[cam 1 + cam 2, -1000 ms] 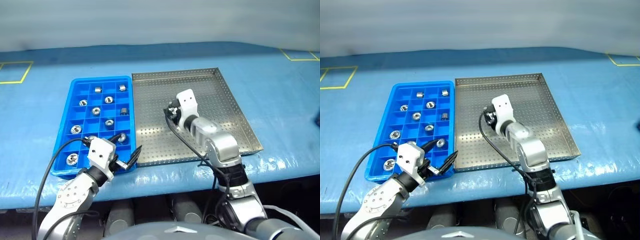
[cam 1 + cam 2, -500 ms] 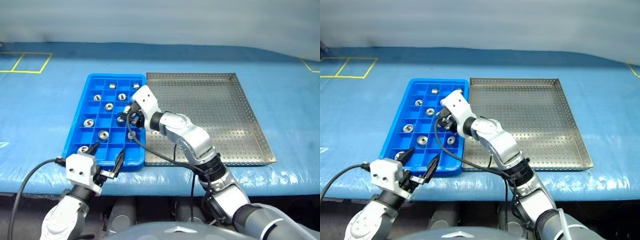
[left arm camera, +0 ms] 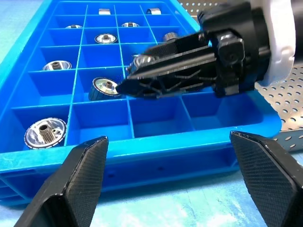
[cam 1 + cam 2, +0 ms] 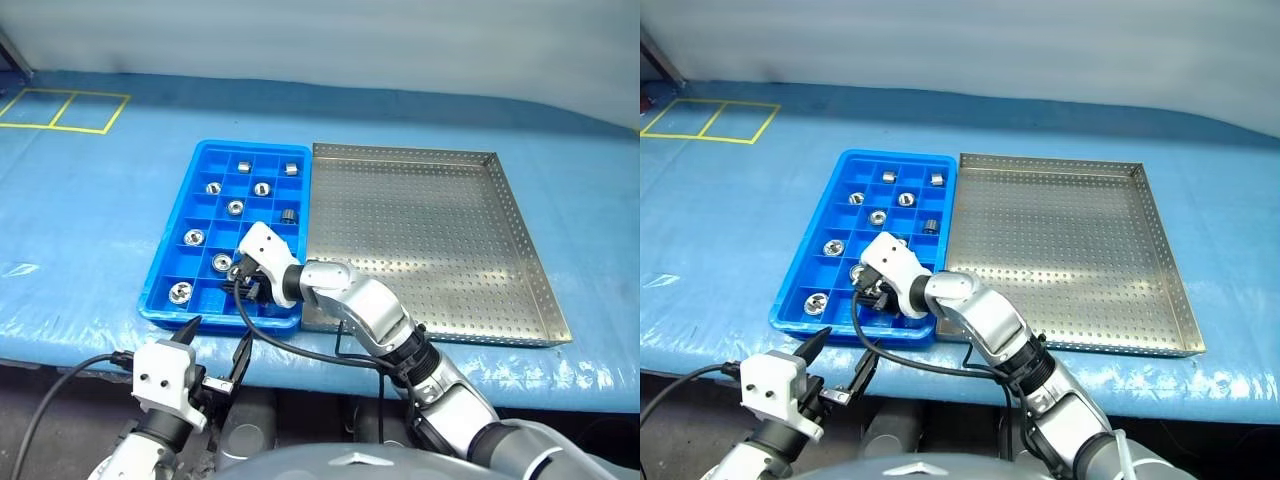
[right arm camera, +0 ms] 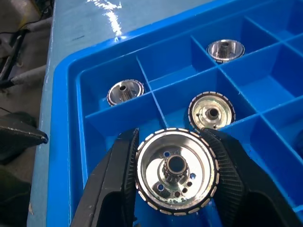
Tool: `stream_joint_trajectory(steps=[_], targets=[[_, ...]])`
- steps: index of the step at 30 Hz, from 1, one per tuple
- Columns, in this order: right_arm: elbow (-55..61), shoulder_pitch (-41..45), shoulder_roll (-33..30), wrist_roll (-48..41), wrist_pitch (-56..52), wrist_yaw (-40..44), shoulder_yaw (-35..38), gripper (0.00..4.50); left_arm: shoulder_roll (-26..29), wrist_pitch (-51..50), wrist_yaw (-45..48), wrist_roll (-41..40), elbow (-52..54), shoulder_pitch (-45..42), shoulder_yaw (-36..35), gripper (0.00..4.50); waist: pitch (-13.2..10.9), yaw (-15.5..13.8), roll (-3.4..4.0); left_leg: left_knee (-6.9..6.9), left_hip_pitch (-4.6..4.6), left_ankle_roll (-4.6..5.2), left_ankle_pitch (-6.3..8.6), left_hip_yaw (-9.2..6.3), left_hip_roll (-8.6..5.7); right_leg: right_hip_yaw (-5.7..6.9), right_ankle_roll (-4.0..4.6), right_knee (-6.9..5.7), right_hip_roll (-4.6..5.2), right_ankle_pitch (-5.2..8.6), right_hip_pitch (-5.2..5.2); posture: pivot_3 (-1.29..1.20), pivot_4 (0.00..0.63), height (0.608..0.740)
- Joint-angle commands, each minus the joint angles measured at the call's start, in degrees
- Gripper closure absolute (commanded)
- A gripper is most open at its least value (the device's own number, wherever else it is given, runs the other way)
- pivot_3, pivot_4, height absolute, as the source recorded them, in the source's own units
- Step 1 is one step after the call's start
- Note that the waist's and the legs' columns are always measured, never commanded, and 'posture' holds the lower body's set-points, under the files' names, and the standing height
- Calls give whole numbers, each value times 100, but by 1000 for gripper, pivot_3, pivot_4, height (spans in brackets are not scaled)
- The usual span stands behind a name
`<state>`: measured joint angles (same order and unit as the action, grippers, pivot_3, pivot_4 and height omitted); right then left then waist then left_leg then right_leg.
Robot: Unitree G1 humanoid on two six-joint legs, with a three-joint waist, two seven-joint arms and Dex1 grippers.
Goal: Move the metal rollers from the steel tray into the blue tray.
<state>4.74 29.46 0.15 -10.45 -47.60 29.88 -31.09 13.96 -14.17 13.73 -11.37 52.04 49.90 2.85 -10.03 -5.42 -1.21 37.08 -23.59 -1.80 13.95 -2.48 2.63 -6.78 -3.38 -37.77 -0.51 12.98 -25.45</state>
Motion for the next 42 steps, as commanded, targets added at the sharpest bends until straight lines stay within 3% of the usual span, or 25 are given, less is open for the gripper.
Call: stream_joint_trajectory(steps=[1,9,10,17,42], targets=[[69,-60,25,-21,-227,-66,32,2778,45,99,4,25,299,-16,9,0,1,-7,1,0,0,0,0,1,0,0,0,1,0,0,-1,404,150,740],[496,-90,21,-276,-519,-95,387,137,175,107,131,-66,223,-220,-44,0,2,-18,0,7,2,0,0,2,-1,1,0,0,2,0,4,356,150,740],[604,-69,9,-365,-562,-61,479,64,198,98,161,-96,212,-263,-59,0,2,-17,1,8,1,0,0,1,-1,1,0,0,2,0,4,343,150,740],[1113,74,-309,-782,-557,243,946,64,341,-56,314,-268,151,-589,-184,0,1,56,2,6,1,0,0,1,0,1,-1,-3,-1,-1,3,290,150,740],[1060,-42,-565,-720,-427,135,782,64,461,-339,422,-430,131,-839,-223,0,3,282,0,20,4,0,-1,2,1,0,-5,-15,-1,-6,12,274,150,740]])
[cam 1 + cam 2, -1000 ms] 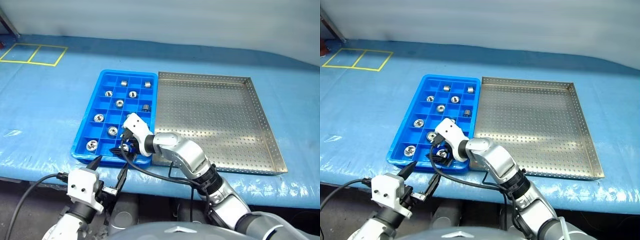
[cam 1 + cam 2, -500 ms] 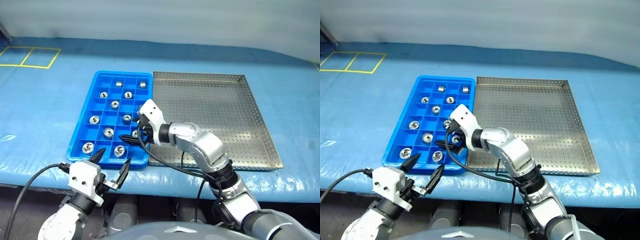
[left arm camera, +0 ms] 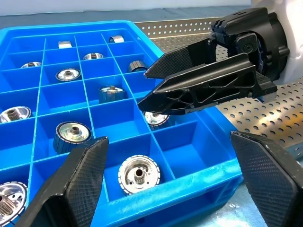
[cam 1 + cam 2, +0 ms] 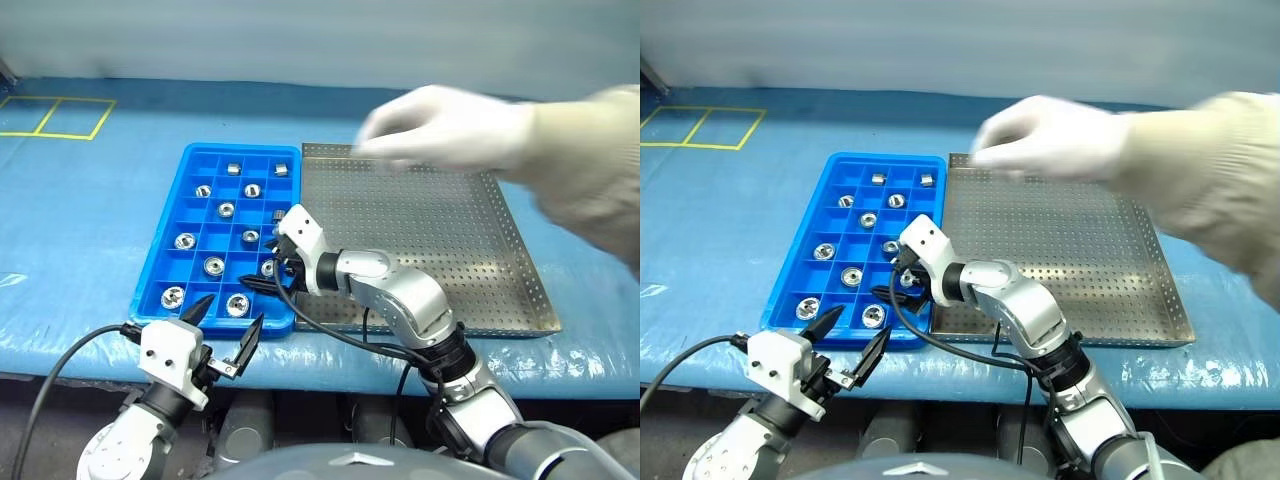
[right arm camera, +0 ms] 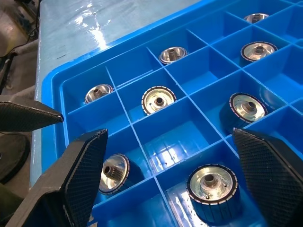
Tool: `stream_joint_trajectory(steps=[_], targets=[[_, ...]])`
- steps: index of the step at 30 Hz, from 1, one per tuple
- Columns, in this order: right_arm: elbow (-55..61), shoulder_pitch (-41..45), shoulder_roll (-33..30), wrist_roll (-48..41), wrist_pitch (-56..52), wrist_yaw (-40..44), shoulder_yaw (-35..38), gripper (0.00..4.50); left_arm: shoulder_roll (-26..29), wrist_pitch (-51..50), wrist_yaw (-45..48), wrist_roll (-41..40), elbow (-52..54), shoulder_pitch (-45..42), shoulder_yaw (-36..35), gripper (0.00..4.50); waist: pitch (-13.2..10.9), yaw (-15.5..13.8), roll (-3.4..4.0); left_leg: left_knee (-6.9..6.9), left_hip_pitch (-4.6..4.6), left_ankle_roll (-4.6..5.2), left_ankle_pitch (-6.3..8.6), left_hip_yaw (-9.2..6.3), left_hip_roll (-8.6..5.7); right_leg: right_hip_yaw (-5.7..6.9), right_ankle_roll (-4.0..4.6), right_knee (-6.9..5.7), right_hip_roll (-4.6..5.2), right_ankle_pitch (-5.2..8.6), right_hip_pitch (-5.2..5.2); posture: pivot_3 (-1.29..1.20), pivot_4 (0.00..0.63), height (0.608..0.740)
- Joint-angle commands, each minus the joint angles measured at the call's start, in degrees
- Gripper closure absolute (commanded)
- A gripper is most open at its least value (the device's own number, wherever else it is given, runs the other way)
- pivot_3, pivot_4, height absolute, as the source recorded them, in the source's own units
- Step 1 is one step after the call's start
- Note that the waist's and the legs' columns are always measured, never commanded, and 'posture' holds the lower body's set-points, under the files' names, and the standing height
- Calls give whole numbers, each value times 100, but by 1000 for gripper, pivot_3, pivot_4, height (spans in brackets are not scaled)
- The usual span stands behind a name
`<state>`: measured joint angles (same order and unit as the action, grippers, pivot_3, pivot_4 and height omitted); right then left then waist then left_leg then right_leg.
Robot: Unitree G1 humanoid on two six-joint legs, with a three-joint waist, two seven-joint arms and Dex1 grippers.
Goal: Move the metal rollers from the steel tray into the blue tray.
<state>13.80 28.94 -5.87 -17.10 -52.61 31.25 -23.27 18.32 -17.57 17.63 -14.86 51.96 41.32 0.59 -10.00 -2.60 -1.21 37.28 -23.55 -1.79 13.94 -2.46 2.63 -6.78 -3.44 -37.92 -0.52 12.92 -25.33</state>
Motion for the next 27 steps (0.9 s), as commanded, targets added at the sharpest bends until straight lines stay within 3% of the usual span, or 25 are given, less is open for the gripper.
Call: stream_joint_trajectory(steps=[1,27], targets=[[150,8,37,-59,73,-3,-3,64,23,-7,30,-83,142,22,6,0,0,0,0,0,0,0,0,0,0,0,0,0,0,0,0,275,150,740],[226,-41,-19,-85,-6,-39,-53,64,22,-34,25,-94,134,-2,103,0,1,0,-1,5,1,0,0,0,0,0,-2,-3,0,-2,3,268,150,740]])
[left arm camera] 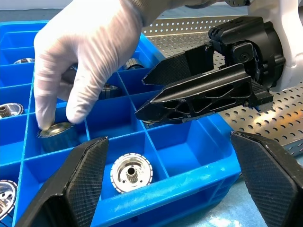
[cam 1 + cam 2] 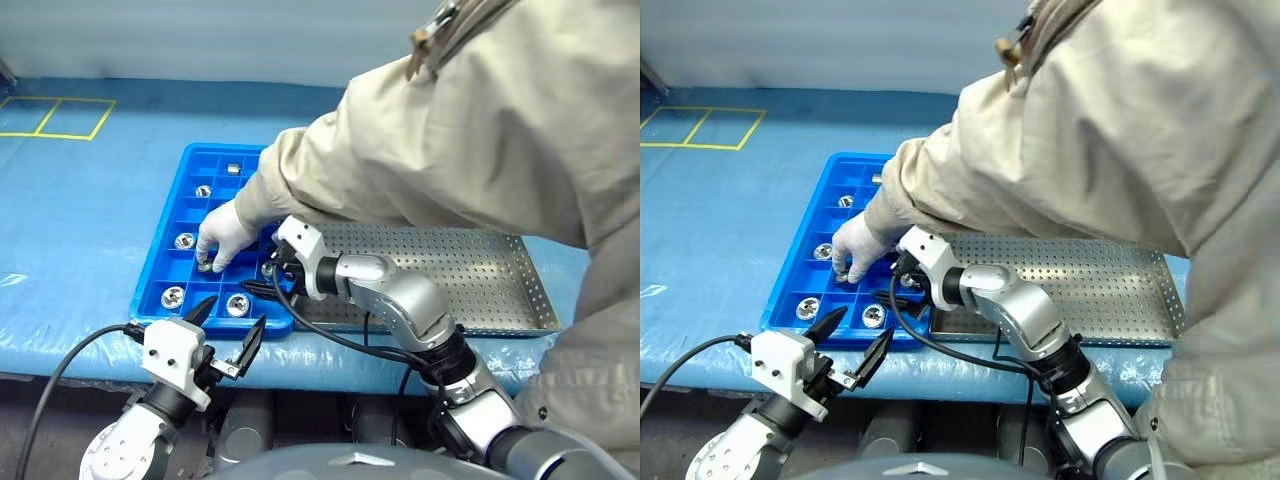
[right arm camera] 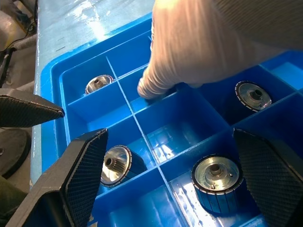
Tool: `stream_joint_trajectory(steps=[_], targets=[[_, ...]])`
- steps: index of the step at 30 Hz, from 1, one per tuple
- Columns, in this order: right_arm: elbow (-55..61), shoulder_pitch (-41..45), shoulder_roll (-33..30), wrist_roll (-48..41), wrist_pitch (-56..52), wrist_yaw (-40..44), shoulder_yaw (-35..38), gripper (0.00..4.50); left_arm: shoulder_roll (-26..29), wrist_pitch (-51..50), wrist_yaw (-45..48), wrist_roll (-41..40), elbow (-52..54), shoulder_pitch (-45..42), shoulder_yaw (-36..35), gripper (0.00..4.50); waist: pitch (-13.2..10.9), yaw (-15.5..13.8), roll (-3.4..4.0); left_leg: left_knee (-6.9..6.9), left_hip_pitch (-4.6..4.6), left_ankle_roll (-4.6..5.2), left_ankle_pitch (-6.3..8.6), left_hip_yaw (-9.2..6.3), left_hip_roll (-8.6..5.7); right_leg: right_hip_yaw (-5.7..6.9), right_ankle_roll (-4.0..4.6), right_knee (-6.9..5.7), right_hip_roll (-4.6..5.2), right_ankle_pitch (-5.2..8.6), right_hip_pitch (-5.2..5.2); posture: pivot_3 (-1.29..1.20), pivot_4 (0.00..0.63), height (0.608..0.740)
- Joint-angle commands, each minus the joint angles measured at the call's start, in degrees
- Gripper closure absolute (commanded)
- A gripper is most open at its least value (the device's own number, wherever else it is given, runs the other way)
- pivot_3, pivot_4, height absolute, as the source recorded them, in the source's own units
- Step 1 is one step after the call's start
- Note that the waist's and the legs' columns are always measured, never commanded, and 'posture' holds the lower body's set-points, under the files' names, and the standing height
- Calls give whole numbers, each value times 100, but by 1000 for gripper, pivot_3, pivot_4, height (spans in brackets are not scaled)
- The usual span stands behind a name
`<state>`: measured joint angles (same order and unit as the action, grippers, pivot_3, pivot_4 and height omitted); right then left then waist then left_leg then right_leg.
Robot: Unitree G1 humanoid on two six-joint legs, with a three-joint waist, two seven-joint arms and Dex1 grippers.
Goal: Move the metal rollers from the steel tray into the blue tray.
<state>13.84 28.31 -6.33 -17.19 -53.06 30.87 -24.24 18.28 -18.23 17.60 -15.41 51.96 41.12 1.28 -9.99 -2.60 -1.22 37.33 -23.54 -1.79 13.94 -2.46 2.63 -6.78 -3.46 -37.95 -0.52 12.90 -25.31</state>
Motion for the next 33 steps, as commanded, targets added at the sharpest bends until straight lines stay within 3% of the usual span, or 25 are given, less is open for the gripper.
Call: stream_joint_trajectory(steps=[1,33], targets=[[220,24,28,-76,38,-3,47,64,28,32,28,-39,137,21,34,0,0,0,0,0,0,0,0,0,0,0,0,0,0,0,0,269,150,740],[316,-3,-2,-96,-34,-70,69,64,152,-92,118,-204,78,-186,-29,0,1,32,0,7,1,0,0,1,0,-1,-2,-6,-1,-3,2,235,150,740]])
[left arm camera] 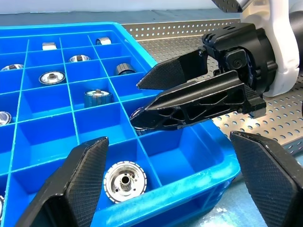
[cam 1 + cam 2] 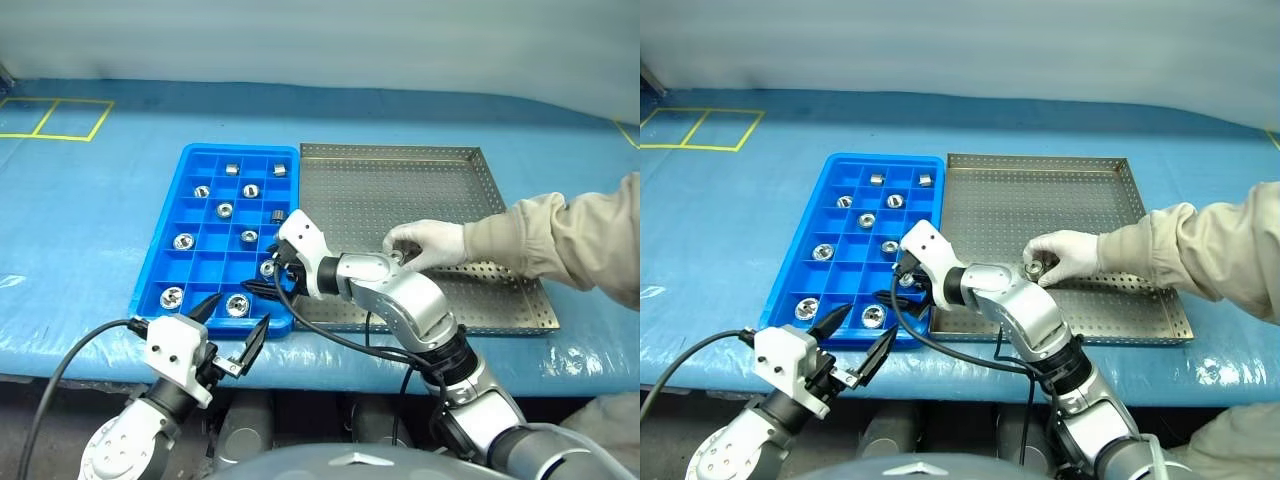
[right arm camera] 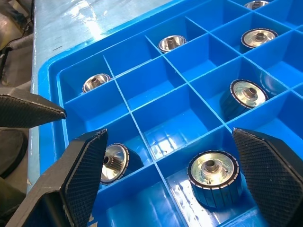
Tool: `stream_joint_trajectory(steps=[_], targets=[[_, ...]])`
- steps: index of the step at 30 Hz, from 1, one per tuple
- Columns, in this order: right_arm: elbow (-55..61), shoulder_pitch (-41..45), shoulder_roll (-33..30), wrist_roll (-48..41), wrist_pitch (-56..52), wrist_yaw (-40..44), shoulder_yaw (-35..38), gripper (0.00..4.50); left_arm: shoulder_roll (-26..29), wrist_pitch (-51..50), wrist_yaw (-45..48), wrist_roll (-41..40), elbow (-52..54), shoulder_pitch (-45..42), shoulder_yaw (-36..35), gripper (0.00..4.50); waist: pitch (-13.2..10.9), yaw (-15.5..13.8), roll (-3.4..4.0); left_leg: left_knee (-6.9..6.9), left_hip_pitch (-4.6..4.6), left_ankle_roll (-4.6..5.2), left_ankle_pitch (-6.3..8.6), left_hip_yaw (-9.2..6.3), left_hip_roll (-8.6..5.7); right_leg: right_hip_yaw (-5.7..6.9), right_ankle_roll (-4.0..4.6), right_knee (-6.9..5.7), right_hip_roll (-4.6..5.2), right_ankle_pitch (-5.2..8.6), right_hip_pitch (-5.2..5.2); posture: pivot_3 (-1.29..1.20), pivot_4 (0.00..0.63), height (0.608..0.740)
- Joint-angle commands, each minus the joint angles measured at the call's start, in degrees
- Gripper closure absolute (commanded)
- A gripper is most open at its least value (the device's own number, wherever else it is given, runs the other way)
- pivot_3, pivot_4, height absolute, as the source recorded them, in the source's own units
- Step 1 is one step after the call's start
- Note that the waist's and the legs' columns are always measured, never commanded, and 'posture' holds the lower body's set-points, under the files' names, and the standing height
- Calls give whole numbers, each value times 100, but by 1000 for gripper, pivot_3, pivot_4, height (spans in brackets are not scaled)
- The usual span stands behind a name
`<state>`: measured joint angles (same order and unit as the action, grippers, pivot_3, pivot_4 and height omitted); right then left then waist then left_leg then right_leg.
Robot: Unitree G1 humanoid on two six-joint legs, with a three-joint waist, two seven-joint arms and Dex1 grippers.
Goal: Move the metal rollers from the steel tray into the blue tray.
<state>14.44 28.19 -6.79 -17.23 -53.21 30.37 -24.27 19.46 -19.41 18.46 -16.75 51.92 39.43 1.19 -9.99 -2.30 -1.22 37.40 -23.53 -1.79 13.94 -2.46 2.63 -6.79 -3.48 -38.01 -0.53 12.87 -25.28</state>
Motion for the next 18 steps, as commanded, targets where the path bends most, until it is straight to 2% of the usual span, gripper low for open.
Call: stream_joint_trajectory(steps=[1,11,18], targets=[[258,9,43,-97,-20,-27,76,64,28,20,36,-71,79,-29,-21,0,0,3,0,0,0,0,0,0,0,0,0,0,0,0,0,235,150,740],[291,61,172,-158,58,-132,232,64,16,7,62,-87,71,-37,-23,0,0,9,0,1,1,0,0,0,0,0,0,-1,0,0,1,230,150,740],[225,308,178,-23,232,-714,1159,64,69,-68,123,-116,5,-224,-14,0,1,16,0,11,1,0,0,1,0,-1,-4,-1,0,-5,6,187,150,740]])
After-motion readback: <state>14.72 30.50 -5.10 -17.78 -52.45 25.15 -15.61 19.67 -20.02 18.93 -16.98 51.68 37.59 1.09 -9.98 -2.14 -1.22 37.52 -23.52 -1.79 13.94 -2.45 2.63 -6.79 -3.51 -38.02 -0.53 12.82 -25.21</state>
